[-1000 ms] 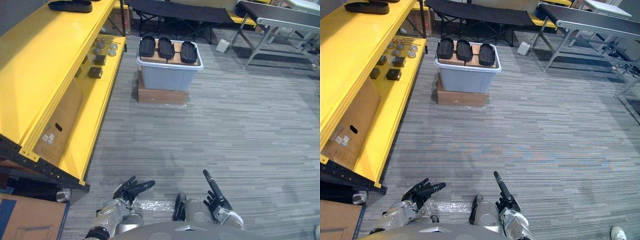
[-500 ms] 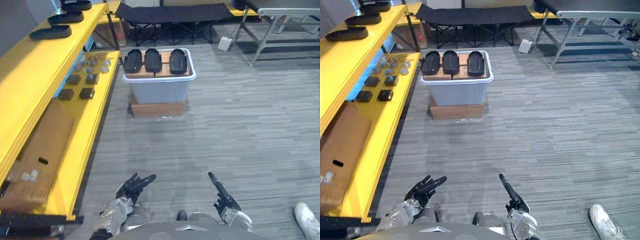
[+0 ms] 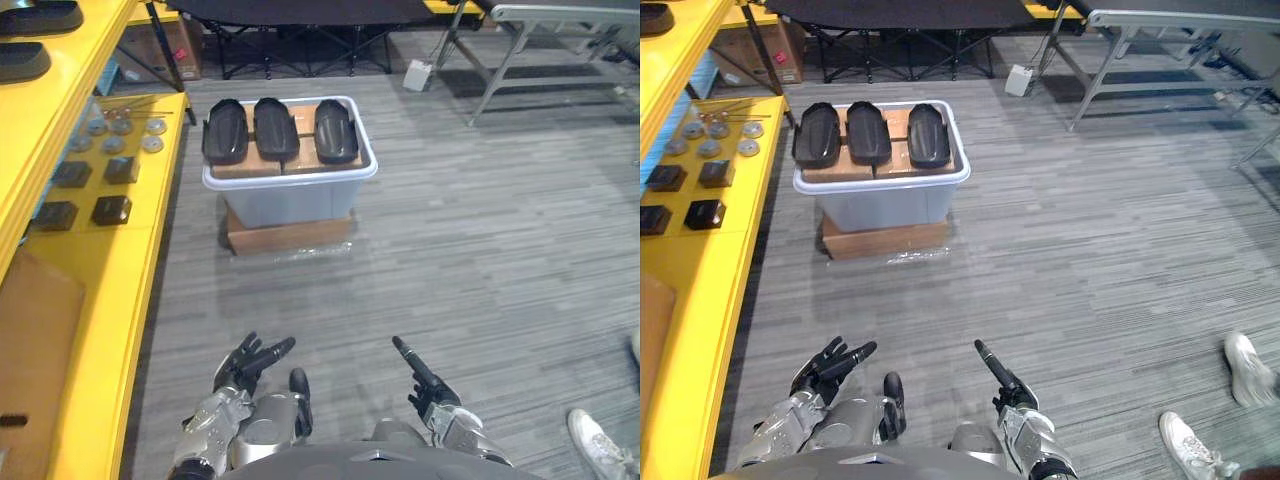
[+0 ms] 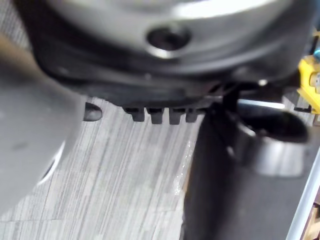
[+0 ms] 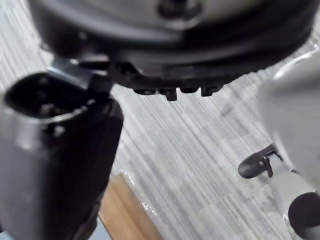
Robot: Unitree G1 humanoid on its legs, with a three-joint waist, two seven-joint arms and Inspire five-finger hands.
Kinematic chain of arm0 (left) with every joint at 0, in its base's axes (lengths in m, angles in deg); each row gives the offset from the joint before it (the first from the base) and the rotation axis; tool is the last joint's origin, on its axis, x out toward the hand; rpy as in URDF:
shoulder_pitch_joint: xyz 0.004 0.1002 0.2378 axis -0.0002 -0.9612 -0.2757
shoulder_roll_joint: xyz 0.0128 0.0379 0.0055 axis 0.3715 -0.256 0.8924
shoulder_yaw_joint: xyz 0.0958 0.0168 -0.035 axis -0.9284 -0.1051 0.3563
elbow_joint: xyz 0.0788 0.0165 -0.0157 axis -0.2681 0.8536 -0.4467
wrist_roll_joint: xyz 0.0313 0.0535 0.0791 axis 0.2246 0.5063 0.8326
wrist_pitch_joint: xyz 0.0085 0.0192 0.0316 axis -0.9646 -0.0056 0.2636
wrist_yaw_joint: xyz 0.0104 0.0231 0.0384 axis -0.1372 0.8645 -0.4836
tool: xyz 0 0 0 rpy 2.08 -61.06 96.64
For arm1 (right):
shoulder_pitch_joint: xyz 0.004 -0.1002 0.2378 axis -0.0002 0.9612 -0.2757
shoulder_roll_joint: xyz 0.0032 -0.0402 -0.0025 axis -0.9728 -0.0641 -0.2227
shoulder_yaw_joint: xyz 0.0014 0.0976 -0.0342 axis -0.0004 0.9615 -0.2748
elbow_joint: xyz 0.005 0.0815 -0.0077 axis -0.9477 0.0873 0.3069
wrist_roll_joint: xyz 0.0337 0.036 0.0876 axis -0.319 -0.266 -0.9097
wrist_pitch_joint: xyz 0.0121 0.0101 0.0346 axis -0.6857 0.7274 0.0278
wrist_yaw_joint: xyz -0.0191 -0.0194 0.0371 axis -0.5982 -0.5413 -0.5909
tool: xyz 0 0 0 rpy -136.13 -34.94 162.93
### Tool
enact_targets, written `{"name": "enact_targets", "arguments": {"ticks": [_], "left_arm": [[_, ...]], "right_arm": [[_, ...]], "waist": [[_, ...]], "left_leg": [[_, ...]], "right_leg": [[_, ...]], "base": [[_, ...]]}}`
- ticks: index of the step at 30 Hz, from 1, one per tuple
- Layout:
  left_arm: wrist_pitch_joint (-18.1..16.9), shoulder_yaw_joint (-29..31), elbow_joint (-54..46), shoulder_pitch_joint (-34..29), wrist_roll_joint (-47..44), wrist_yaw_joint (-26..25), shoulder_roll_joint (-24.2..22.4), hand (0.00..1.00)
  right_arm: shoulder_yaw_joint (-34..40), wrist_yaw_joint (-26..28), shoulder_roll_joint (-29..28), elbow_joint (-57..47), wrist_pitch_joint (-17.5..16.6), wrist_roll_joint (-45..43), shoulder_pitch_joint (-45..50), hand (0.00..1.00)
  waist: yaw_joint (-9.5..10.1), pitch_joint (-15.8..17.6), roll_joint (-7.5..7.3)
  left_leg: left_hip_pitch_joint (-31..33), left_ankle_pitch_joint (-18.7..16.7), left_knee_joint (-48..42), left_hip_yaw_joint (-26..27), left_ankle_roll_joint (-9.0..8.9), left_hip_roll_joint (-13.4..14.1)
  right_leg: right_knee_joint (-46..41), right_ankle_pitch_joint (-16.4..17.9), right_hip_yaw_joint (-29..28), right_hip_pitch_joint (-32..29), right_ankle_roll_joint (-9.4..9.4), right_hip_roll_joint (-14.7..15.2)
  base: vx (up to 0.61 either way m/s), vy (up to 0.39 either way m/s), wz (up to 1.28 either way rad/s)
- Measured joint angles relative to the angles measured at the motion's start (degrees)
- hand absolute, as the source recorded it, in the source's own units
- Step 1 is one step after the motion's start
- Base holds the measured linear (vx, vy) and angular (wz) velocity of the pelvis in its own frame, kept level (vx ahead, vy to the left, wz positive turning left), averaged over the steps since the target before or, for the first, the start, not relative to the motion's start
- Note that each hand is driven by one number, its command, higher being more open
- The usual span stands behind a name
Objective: Walk over and take three plastic housings, then place them on the shelf
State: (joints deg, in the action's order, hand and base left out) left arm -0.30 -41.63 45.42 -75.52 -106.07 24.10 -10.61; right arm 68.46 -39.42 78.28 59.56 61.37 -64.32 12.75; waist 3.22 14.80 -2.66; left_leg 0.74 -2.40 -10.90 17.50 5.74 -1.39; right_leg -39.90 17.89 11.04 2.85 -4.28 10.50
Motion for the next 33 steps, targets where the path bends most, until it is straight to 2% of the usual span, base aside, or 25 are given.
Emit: {"name": "enact_targets", "arguments": {"ticks": [1,2,3,4,5,7,10,12,13,14,15,16,17,19,20,21,22,23,24,25,26,28,31,32,33], "left_arm": [[0.03,-0.1,-0.01,0.0,-0.03,-0.08,0.17,1.0],[0.06,-0.49,-0.16,0.15,-0.09,-0.11,0.51,1.0],[0.19,-1.43,-0.23,1.14,-0.17,-0.13,1.17,1.0],[0.39,-1.55,-0.22,1.8,-0.19,-0.14,1.33,1.0],[0.6,-1.54,-0.11,3.5,-0.48,-0.24,0.92,1.0],[0.58,-0.91,-0.1,4.33,-1.29,-1.0,0.28,1.0],[0.52,0.5,-0.17,4.16,-5.6,-2.56,-0.96,1.0],[0.4,1.43,-1.17,3.28,-7.69,-3.07,-2.6,1.0],[0.35,2.34,-1.59,1.81,-8.01,-3.21,-4.07,1.0],[0.4,3.6,-1.88,0.07,-8.01,-3.27,-5.26,1.0],[0.54,3.63,-1.98,-0.26,-8.08,-3.26,-5.54,1.0],[0.26,3.69,-2.45,-0.19,-9.16,-3.29,-5.53,1.0],[0.13,3.79,-2.51,-0.21,-9.67,-3.28,-5.54,1.0],[-0.57,4.23,-2.39,-0.59,-9.68,-3.2,-5.59,1.0],[-0.69,4.55,-2.24,-1.09,-9.54,-3.1,-5.58,1.0],[-0.72,4.55,-2.0,-0.99,-9.15,-2.66,-5.74,1.0],[-0.74,4.42,-1.76,-0.95,-9.13,-2.36,-5.75,1.0],[-0.81,4.02,-1.46,-1.09,-9.14,-2.16,-5.77,1.0],[-1.09,3.86,-1.23,-1.7,-9.14,-2.08,-5.71,1.0],[-1.57,3.85,-1.17,-2.12,-9.21,-1.92,-5.71,1.0],[-2.37,5.02,-1.28,-1.51,-7.04,-1.56,-4.35,1.0],[-3.03,4.79,-1.39,-0.9,-4.57,-1.32,-2.72,1.0],[-2.76,2.75,-1.34,-0.22,-2.22,-1.14,-2.02,1.0],[-2.04,1.73,-1.23,-0.23,-1.14,-0.72,-2.42,1.0],[-1.61,0.15,-1.21,-0.05,0.04,-0.04,-2.16,1.0]], "right_arm": [[-0.18,0.04,-0.01,0.05,-0.02,-0.04,-0.18,1.0],[-0.42,0.02,0.04,-0.01,-0.2,-0.06,-0.81,1.0],[-0.42,-0.21,0.12,-0.03,-0.22,-0.07,-1.56,1.0],[-0.42,-0.39,0.23,-0.08,-0.22,-0.11,-2.19,1.0],[-0.37,-0.45,0.72,-0.87,-0.22,-0.13,-2.99,1.0],[-0.44,-0.32,0.39,-2.15,-0.23,0.0,-2.59,1.0],[-0.64,-0.25,0.19,-3.94,-1.04,1.08,-1.33,1.0],[-0.37,-0.54,0.13,-4.0,-1.03,1.03,-0.22,1.0],[-0.31,-0.81,0.15,-4.53,-0.92,1.07,0.52,1.0],[-0.38,-1.13,0.36,-5.67,-0.94,1.08,1.69,1.0],[-0.25,-1.34,0.37,-6.34,-0.98,1.09,2.24,1.0],[0.37,-1.74,0.6,-6.24,-0.76,1.09,2.67,1.0],[0.36,-1.73,0.6,-6.25,-0.66,1.13,2.99,1.0],[1.46,-1.66,0.54,-6.39,-0.86,1.3,3.49,1.0],[2.47,-1.7,0.36,-7.08,-1.23,1.54,3.66,1.0],[3.55,-1.85,0.37,-7.84,-1.33,2.05,3.7,1.0],[4.46,-1.99,0.41,-8.16,-1.42,2.08,3.74,1.0],[6.0,-2.6,0.56,-8.48,-1.57,2.07,3.84,1.0],[6.59,-3.03,0.78,-8.53,-1.8,2.08,4.33,1.0],[6.58,-3.11,0.95,-8.39,-2.08,2.09,4.39,1.0],[5.63,-3.87,-0.47,-8.63,-2.73,2.05,4.41,1.0],[4.46,-3.88,-1.89,-10.78,-3.95,2.04,4.11,1.0],[3.86,-4.56,-1.99,-11.3,-6.29,0.53,3.61,1.0],[3.82,-5.25,-1.57,-11.23,-6.42,-1.08,3.34,1.0],[3.77,-6.5,-1.33,-11.17,-6.53,-2.55,3.07,1.0]], "waist": [[0.02,0.33,0.55],[0.22,0.31,0.61],[0.54,0.44,0.79],[0.69,0.75,1.32],[0.82,1.47,2.59],[1.17,2.44,3.93],[1.07,2.08,3.8],[1.35,0.95,3.43],[1.42,-0.04,3.42],[1.5,-1.12,4.45],[1.39,-1.32,5.5],[1.21,-1.03,5.56],[1.4,-1.09,5.64],[1.53,-1.17,5.61],[1.29,-1.16,5.58],[1.18,-1.0,5.29],[1.16,-0.98,5.14],[1.17,-0.93,5.09],[1.33,-1.03,5.29],[1.37,-1.09,5.41],[1.42,-0.9,2.51],[1.69,-0.99,0.57],[1.22,-1.12,0.53],[1.12,-1.29,1.28],[0.89,-1.28,2.07]], "left_leg": [[-0.83,-0.12,-0.03,-0.18,-0.12,0.08],[-1.45,-0.44,-0.35,-0.98,-0.64,0.36],[-1.34,-1.32,-1.06,-1.82,-2.02,0.69],[-1.39,-1.98,-1.32,-2.25,-2.59,0.93],[-1.59,-4.38,-2.61,-3.42,-1.55,1.94],[-1.56,-8.14,-6.46,-4.59,-1.97,3.15],[-1.17,-12.22,-10.7,-7.71,-3.17,3.43],[0.06,-13.7,-12.58,-10.27,-4.48,3.82],[0.44,-14.66,-13.5,-11.38,-5.78,4.62],[1.81,-16.02,-16.98,-11.87,-7.86,6.96],[5.06,-15.27,-23.56,-12.16,-7.84,8.42],[9.78,-12.81,-31.93,-11.6,-7.81,10.03],[10.6,-12.69,-33.47,-10.86,-7.83,10.55],[10.48,-12.66,-29.94,-6.57,-8.35,12.64],[9.52,-11.8,-21.92,-3.12,-8.59,12.79],[8.49,-8.72,-11.12,-1.39,-8.58,11.23],[8.09,-5.95,-5.24,-1.3,-8.55,9.84],[7.16,0.56,4.23,-1.35,-8.95,7.56],[5.7,7.88,9.27,-1.17,-9.45,6.86],[4.75,10.98,9.61,-0.68,-5.29,6.65],[3.84,10.45,9.34,0.17,-4.75,4.51],[3.78,8.53,9.05,1.0,-4.39,3.23],[2.77,5.55,9.34,0.93,-3.78,1.85],[2.2,4.94,9.8,0.79,-3.68,1.67],[0.68,4.58,10.8,0.79,-3.72,1.54]], "right_leg": [[3.45,0.28,1.04,0.14,0.07,-0.03],[12.36,0.21,2.56,0.22,0.0,-0.68],[20.11,-0.69,3.09,-0.79,-0.74,-1.1],[22.67,-1.57,3.09,-1.65,-0.97,-1.13],[25.21,-4.02,2.98,-3.65,-1.16,-1.26],[25.99,-7.24,2.58,-6.06,-1.83,-0.55],[25.48,-8.69,1.51,-6.98,-1.98,-0.6],[22.65,-8.71,2.68,-7.25,-0.22,-1.02],[21.38,-8.69,4.43,-7.37,-0.08,-1.16],[21.75,-9.13,6.43,-6.29,0.49,-1.89],[21.91,-9.34,7.55,-5.56,0.92,-2.66],[23.64,-9.49,9.66,-3.27,1.71,-2.98],[24.87,-9.64,10.1,-1.8,2.22,-3.04],[28.11,-10.46,12.38,2.38,2.12,-2.81],[29.82,-10.56,13.26,4.25,1.97,-2.51],[30.83,-10.63,14.0,5.31,1.83,-1.49],[31.07,-10.73,14.23,5.58,1.67,-0.86],[31.1,-10.65,14.48,6.39,1.25,0.06],[31.14,-9.67,14.51,7.97,-0.58,0.22],[31.21,-8.76,14.33,9.07,-1.94,0.38],[32.3,-8.84,14.19,10.4,-3.26,2.17],[33.55,-10.09,13.72,10.65,-3.82,3.42],[31.32,-11.23,13.53,10.39,-4.35,4.94],[26.95,-11.13,13.41,8.68,-4.16,5.89],[18.11,-11.64,12.21,4.96,-3.39,7.63]], "base": [[0.33,0.05,0.1],[0.26,-0.001,0.22],[0.24,-0.019,0.22],[0.21,-0.035,0.2],[0.17,-0.045,0.15],[0.14,-0.088,0.17],[0.19,-0.264,0.54],[0.26,-0.329,0.73],[0.29,-0.302,0.69],[0.3,-0.274,0.75],[0.34,-0.283,0.86],[0.28,-0.218,0.69],[0.35,-0.252,0.55],[0.3,-0.134,0.29],[0.36,-0.042,0.36],[0.35,0.004,0.37],[0.33,0.075,0.37],[0.32,0.129,0.28],[0.33,0.148,0.16],[0.37,0.155,0.06],[0.28,0.116,-0.02],[0.22,0.102,-0.08],[0.14,0.102,-0.04],[0.06,0.119,-0.03],[0.1,0.174,0.0]]}}
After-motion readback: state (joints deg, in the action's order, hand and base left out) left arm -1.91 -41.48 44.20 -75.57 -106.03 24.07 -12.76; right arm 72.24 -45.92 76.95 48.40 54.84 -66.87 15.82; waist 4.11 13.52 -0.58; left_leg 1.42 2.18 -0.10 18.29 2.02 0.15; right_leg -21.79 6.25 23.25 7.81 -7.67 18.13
